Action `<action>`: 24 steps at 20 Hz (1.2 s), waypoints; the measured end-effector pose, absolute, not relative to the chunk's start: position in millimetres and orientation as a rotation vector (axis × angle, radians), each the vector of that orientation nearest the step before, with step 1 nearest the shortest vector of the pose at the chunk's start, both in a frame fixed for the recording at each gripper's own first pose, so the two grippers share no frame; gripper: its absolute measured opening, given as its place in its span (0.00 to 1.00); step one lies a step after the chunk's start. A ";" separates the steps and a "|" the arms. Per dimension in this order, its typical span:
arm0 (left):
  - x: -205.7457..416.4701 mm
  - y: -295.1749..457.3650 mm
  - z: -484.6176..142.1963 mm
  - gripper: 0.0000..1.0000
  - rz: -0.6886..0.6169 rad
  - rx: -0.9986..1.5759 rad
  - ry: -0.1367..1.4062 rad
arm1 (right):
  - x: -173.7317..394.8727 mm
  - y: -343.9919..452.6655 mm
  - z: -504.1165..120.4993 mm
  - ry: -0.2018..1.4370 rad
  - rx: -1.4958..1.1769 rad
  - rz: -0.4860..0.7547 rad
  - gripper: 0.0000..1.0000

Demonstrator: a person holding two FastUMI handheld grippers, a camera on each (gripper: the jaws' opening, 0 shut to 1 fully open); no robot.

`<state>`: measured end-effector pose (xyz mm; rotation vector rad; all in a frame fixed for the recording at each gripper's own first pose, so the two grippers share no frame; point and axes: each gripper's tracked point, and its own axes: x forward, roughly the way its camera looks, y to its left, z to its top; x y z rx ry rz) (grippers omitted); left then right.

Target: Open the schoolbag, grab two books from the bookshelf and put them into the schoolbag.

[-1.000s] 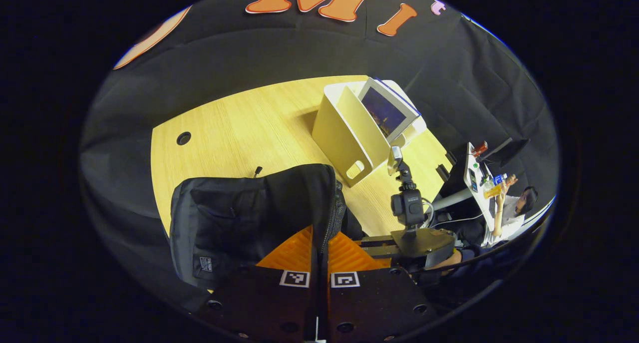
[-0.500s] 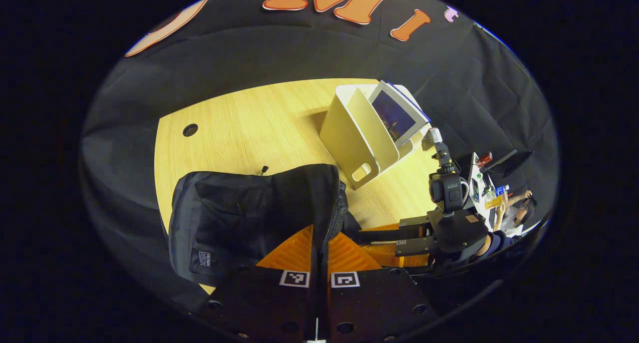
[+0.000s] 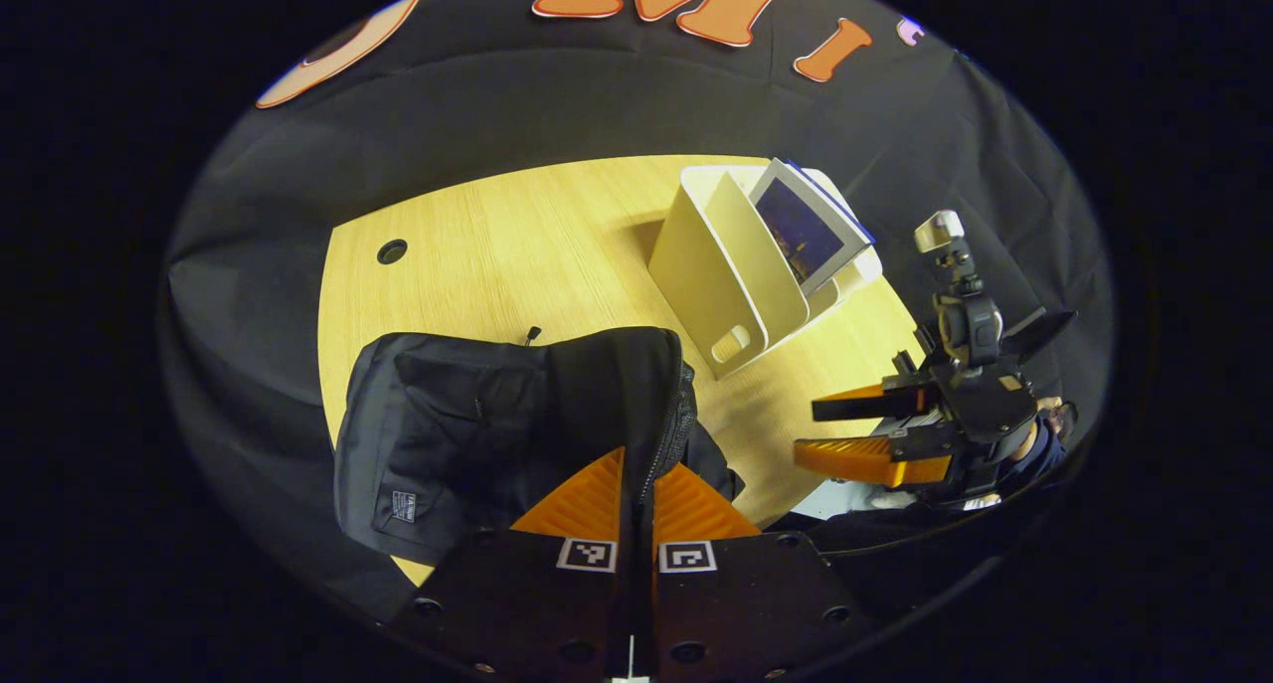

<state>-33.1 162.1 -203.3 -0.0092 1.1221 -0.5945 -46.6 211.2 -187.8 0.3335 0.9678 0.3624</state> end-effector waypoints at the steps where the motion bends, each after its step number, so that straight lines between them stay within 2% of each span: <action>1: -33.3 161.5 -205.1 0.02 -0.587 -0.010 1.123 | -46.6 202.2 -183.7 0.969 0.296 0.368 0.98; 12: -34.3 163.9 -207.8 0.02 -0.514 -0.067 1.110 | -18.8 102.9 -155.5 1.064 0.114 0.233 0.98; 16: -35.5 163.8 -211.3 0.02 -0.499 -0.106 1.109 | -3.5 92.9 -141.4 1.109 0.143 0.250 0.99; 24: -34.1 174.5 -211.4 0.02 -0.452 -0.142 1.103 | 47.8 62.6 -119.5 1.145 0.023 0.228 0.99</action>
